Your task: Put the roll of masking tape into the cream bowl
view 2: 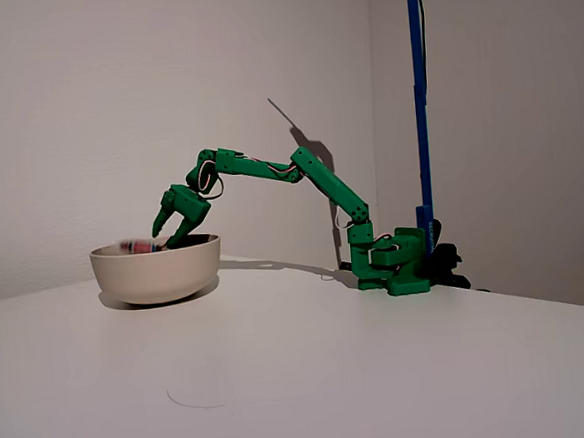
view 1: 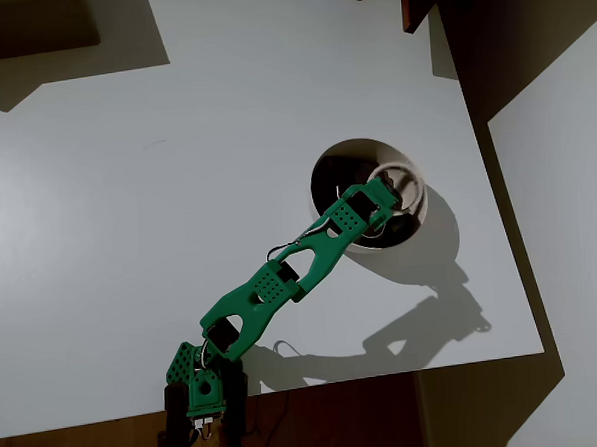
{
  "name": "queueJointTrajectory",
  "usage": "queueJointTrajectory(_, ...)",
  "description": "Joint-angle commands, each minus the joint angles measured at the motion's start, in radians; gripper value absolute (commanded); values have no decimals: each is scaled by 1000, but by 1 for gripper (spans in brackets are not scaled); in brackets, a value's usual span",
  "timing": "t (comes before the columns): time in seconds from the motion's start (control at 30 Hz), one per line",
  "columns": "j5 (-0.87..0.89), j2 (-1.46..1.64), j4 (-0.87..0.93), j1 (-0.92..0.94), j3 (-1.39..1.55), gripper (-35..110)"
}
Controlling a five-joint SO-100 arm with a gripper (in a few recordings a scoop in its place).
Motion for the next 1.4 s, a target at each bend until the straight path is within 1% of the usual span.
queueJointTrajectory(0.0,11,69,0,14,-28,26)
queueJointTrajectory(0.13,20,74,-9,20,-28,19)
queueJointTrajectory(0.23,18,80,-21,21,-28,10)
queueJointTrajectory(0.33,23,89,-31,21,-28,-6)
queueJointTrajectory(0.37,28,95,-34,23,-28,-8)
queueJointTrajectory(0.63,57,169,-83,8,-34,-8)
queueJointTrajectory(0.73,80,209,-38,-12,-120,-8)
queueJointTrajectory(0.87,84,311,-11,-63,-135,-8)
queueJointTrajectory(1.07,58,443,127,-206,-133,-8)
queueJointTrajectory(1.23,29,535,258,-379,-132,-8)
queueJointTrajectory(1.37,-8,594,400,-541,-130,-8)
